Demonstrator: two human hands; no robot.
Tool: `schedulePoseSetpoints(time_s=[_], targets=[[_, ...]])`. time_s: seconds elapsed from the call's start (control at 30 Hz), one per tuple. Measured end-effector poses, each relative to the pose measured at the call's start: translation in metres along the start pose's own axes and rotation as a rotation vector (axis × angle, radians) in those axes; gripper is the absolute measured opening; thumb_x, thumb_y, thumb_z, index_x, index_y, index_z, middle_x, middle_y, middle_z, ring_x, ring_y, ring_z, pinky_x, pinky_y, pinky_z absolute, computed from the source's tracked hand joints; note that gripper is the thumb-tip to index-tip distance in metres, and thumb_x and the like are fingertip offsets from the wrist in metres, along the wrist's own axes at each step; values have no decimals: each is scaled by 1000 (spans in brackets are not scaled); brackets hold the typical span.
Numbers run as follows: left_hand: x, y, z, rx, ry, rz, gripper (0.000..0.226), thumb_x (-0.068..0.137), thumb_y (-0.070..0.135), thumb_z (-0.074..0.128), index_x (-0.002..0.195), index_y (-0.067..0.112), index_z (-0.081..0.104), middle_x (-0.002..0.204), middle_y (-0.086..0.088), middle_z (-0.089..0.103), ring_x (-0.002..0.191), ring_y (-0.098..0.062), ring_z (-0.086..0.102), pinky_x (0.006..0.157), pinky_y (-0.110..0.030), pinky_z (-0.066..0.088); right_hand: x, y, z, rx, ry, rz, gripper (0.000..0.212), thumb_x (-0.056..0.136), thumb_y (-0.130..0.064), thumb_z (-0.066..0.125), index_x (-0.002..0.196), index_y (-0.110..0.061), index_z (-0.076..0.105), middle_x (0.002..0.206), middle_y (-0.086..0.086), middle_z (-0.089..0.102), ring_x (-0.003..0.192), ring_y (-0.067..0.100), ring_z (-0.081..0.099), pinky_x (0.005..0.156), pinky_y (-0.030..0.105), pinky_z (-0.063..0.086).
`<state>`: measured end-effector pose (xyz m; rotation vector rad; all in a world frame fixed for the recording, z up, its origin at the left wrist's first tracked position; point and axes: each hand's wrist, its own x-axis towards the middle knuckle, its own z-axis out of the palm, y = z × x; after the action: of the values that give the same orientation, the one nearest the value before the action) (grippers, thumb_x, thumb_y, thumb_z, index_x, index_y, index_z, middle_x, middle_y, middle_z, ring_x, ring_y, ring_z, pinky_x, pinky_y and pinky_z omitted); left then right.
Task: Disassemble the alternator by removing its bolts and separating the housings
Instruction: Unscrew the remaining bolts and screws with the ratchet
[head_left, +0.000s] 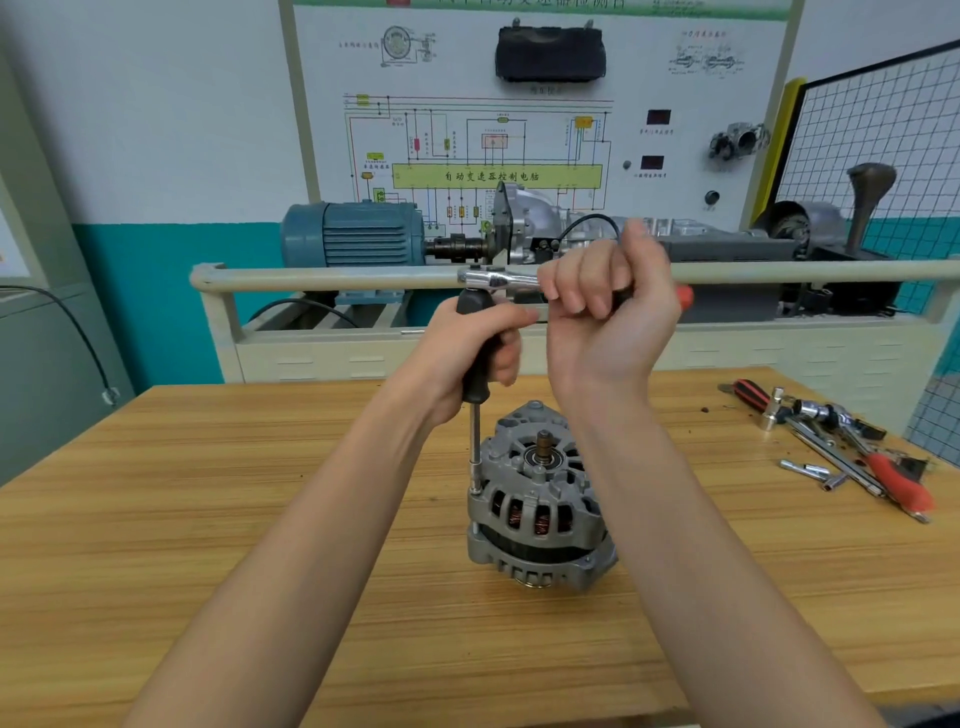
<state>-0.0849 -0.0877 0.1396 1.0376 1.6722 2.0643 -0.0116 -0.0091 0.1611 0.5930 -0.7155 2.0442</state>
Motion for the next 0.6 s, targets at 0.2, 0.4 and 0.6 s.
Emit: schedulePoseSetpoints(time_s=[0.2, 0.4, 0.6], targets=[[-2, -4, 18, 120, 176, 90, 24, 95, 15, 52, 73, 6, 46, 66, -12, 42, 61, -22, 35, 56, -36, 31, -40, 15, 7, -549, -379, -594, 29, 85, -3, 49, 59, -11, 41, 51, -1, 36, 50, 8, 37, 53, 21, 35], [-6, -5, 8, 51, 45, 47, 43, 91, 1, 53, 56, 17, 34, 43, 3, 27, 39, -11, 19, 40, -17, 19, -29, 3, 4, -241, -289, -351, 38, 85, -3, 48, 51, -20, 46, 42, -6, 33, 40, 12, 29, 50, 28, 26], [-1, -8, -7, -62, -112, -11, 37, 81, 11, 61, 51, 17, 41, 41, 3, 30, 34, -11, 22, 41, -19, 25, 15, -5, -15, 247, 37, 207, 55, 95, -11, 36, 40, -18, 36, 36, -5, 24, 36, 11, 22, 43, 23, 25]])
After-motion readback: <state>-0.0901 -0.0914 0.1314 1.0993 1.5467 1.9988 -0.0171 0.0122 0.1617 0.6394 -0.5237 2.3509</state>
